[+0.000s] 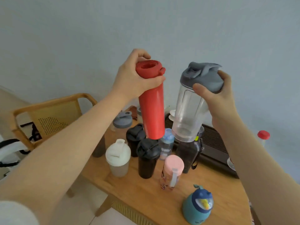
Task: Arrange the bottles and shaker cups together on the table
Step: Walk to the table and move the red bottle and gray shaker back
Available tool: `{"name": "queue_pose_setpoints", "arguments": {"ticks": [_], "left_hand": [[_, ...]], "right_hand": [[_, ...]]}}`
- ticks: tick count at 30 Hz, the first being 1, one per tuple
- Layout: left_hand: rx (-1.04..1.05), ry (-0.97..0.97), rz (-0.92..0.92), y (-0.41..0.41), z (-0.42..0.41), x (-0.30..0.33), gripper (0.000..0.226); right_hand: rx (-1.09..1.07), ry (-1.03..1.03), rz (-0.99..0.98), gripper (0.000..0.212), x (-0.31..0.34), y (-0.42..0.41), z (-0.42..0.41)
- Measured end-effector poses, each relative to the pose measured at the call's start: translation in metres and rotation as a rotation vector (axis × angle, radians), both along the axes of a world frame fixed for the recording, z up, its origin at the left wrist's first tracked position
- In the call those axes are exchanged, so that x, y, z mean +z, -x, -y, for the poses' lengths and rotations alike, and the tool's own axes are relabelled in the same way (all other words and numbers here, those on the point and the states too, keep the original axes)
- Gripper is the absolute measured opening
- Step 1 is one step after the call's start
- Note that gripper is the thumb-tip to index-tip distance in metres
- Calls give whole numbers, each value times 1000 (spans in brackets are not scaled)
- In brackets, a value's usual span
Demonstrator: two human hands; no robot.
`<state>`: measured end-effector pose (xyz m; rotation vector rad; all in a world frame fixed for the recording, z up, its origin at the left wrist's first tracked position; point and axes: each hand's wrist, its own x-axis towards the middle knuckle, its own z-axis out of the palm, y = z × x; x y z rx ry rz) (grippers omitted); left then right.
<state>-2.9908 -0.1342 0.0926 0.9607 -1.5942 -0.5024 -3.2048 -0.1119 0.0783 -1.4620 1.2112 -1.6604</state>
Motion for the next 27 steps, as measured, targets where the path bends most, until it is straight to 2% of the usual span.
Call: {"name": "queue_pose_setpoints", "arguments": {"ticks": [2, 7, 11, 17, 23, 27], "left_hand": [[61, 44, 61, -19, 14, 13, 54], [151, 86, 112, -80, 57, 13, 48], [142, 127, 137, -126, 109, 16, 47], [23, 118, 109, -197, 223, 38, 48], [-161, 68, 164, -221, 329, 30, 53], [-299, -12, 249, -216, 385, -1, 69]], "right_hand": [[45, 2, -7, 72, 8, -26, 19], [91, -33, -15, 71, 3, -79, 73], [69, -42, -1, 71, -5, -117, 125], [-65, -61, -37, 75, -11, -192, 222], [-248, -102, -34, 110, -18, -235, 300], [-421, -107, -72, 106, -37, -235, 336]]}}
